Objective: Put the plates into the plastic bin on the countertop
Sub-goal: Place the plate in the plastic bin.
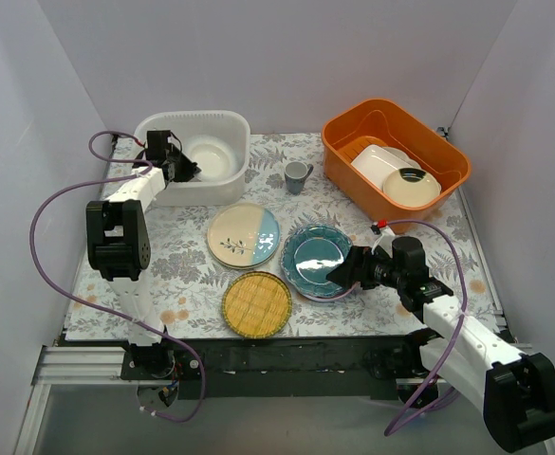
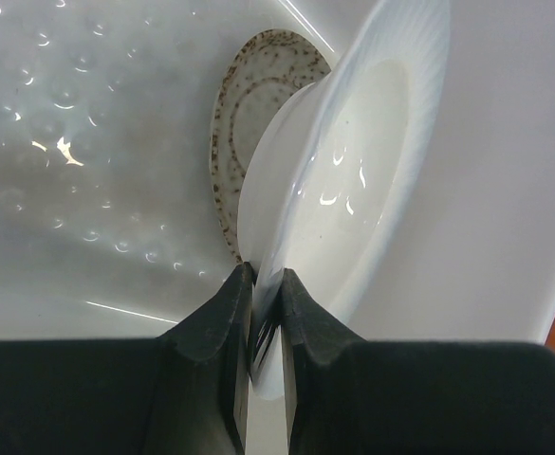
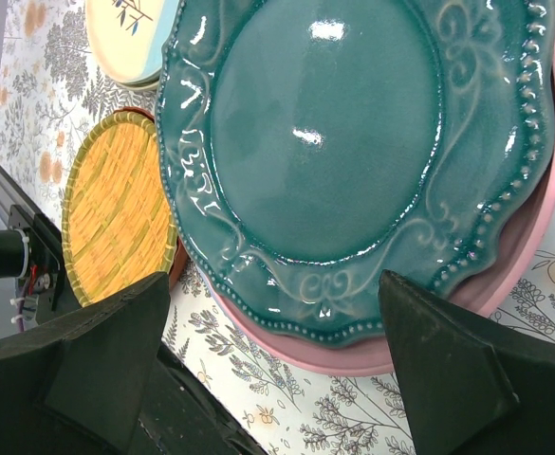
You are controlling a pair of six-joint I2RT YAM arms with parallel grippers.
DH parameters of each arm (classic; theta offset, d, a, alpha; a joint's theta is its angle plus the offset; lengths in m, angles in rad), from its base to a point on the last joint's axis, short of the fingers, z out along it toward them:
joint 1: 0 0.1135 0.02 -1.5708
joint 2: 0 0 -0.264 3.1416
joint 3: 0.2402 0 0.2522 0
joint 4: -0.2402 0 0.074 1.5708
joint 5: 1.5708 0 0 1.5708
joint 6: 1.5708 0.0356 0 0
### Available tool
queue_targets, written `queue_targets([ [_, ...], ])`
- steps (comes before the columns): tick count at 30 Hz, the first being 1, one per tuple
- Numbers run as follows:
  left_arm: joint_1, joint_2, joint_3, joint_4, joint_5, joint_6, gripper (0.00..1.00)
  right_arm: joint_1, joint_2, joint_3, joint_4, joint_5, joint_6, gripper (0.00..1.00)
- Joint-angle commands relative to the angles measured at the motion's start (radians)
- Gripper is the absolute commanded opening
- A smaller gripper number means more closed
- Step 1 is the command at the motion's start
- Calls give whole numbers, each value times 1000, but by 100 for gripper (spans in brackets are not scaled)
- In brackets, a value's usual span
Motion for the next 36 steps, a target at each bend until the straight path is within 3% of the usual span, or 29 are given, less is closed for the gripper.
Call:
queue_targets([
  [1, 6, -24, 25, 51, 16, 3, 0, -5, 10, 42, 26, -8, -13, 98],
  [13, 6, -1, 46, 34, -3, 31, 0, -5, 27, 48, 34, -13, -14, 98],
  [31, 6, -53, 34, 28, -96, 48, 36, -5, 25, 59, 20, -7, -25, 98],
  [35, 6, -66, 46, 28, -99, 57, 49, -5, 25, 59, 17, -7, -28, 98],
  [36, 6, -69, 48, 31, -99, 57, 57, -5, 21, 59, 17, -7, -26, 98],
])
